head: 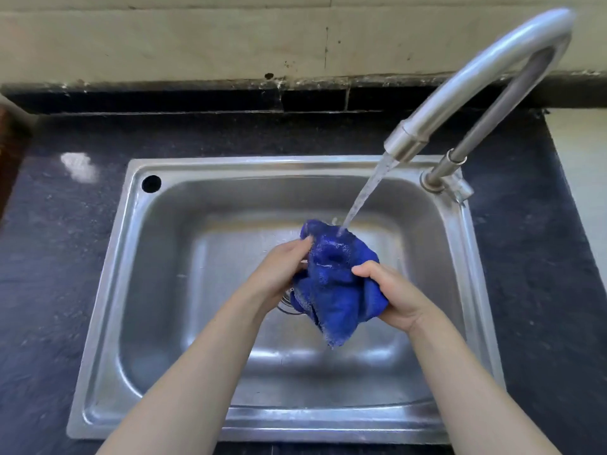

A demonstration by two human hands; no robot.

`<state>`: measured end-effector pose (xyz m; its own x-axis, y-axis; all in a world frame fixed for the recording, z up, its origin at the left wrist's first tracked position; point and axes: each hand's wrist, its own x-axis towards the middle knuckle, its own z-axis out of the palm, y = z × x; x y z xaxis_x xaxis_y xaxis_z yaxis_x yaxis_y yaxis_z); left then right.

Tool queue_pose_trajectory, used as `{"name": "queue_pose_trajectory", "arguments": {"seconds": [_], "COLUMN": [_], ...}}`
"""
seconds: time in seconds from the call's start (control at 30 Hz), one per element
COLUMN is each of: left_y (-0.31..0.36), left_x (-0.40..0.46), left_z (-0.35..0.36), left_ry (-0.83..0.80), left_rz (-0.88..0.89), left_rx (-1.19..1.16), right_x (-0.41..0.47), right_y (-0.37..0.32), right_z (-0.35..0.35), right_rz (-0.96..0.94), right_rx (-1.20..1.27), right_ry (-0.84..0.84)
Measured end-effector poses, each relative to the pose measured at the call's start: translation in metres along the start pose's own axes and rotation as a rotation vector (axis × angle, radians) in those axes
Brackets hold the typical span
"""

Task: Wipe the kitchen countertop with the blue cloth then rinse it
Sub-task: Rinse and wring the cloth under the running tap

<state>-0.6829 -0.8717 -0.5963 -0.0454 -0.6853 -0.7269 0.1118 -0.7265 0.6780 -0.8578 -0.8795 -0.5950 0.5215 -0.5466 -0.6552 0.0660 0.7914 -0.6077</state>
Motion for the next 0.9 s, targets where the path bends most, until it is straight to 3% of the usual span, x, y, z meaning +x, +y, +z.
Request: {"name": "queue_pose_trajectory", "arguments": {"seconds": [0.1, 0.23, 0.3, 0.37, 0.4, 0.47, 0.53, 0.6, 0.77, 0.83, 0.9], "left_y": [0.002, 0.001, 0.006, 0.017, 0.023, 0.028, 0.028, 0.034, 0.053, 0.050, 0.043], "left_x": [0.005, 0.012, 0.010, 0.006, 0.004, 0.004, 0.002, -0.003, -0.006, -0.002, 0.010], "left_z": [0.005, -0.001, -0.001, 0.004, 0.008, 0.017, 0.026, 0.032, 0.011, -0.003, -0.009], "left_ry": [0.079, 0.396, 0.411, 0.313, 0.211, 0.005, -0.172, -0.250, -0.117, -0.020, 0.142], "left_rz": [0.185, 0.444, 0.549, 0.598, 0.583, 0.496, 0.430, 0.401, 0.283, 0.156, -0.004], "left_rx": [-0.130, 0.177, 0.305, 0.291, 0.242, 0.236, 0.255, 0.121, -0.343, -0.509, -0.572], "right_x": [0.000, 0.001, -0.004, -0.012, -0.015, -0.016, -0.017, -0.008, 0.018, 0.023, 0.020], "right_y": [-0.004, 0.007, 0.016, 0.021, 0.020, 0.006, -0.020, -0.039, -0.027, -0.020, -0.021], "right_z": [-0.008, -0.016, -0.016, -0.019, -0.023, -0.030, -0.022, -0.007, -0.011, -0.026, -0.033], "right_rz": [-0.008, -0.010, 0.020, 0.037, 0.035, -0.035, -0.261, -0.388, -0.163, -0.194, -0.324], "right_rx": [-0.073, -0.172, -0.201, -0.395, -0.585, -0.858, -0.779, -0.613, -0.751, -0.702, -0.494], "right_ry": [0.028, 0.095, 0.120, 0.082, 0.069, 0.203, 0.288, 0.166, -0.001, 0.098, 0.316]}}
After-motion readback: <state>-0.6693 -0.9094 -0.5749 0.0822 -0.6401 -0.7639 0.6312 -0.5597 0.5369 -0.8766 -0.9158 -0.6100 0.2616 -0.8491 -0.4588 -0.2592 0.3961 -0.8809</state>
